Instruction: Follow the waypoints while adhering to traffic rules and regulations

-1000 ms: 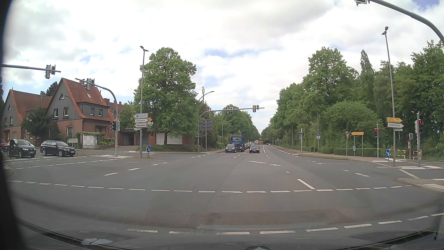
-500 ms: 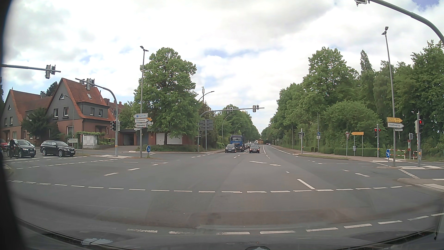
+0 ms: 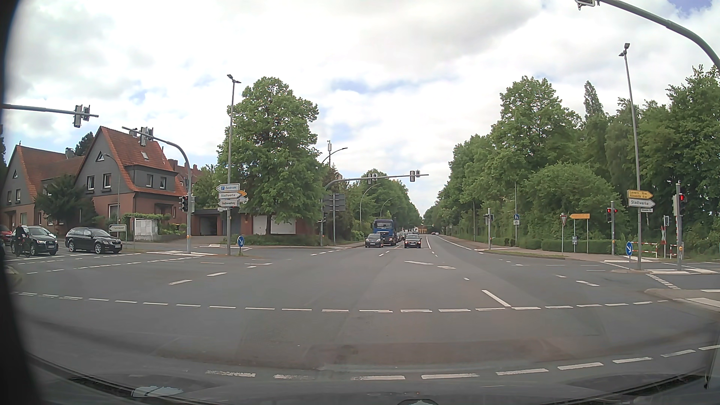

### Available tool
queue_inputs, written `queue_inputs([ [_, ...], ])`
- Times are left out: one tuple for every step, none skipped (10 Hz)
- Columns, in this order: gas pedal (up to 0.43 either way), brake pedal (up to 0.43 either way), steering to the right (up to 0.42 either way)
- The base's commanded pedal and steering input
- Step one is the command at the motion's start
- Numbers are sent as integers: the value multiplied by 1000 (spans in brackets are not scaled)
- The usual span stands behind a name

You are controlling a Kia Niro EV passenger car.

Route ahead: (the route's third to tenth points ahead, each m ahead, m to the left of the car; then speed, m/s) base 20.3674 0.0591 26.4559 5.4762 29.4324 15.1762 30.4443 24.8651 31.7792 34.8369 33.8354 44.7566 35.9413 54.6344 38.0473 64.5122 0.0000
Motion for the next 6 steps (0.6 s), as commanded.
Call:
queue_inputs([
  [0, 0, 8],
  [0, 0, 8],
  [0, 0, 8],
  [0, 0, 8],
  [0, 0, 8],
  [0, 0, 8],
])
